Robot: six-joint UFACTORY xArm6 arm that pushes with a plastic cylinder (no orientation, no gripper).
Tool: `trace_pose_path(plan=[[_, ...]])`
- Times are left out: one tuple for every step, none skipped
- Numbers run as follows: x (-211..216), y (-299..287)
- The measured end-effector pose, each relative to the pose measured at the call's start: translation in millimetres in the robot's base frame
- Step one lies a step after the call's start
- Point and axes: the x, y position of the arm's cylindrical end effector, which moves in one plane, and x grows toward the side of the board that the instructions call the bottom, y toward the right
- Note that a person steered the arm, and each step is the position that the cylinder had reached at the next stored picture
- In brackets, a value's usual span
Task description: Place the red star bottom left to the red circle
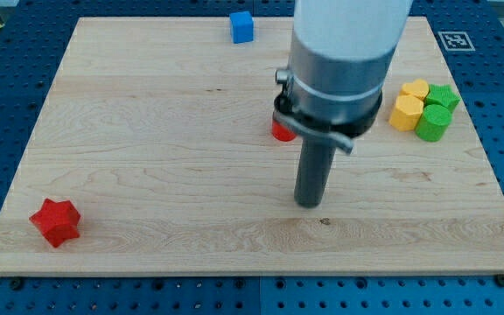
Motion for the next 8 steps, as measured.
trace_pose_path(plan=[[33, -42], [52, -119], [60, -169], [61, -187], [61, -229], [61, -279], [61, -323], [55, -323]])
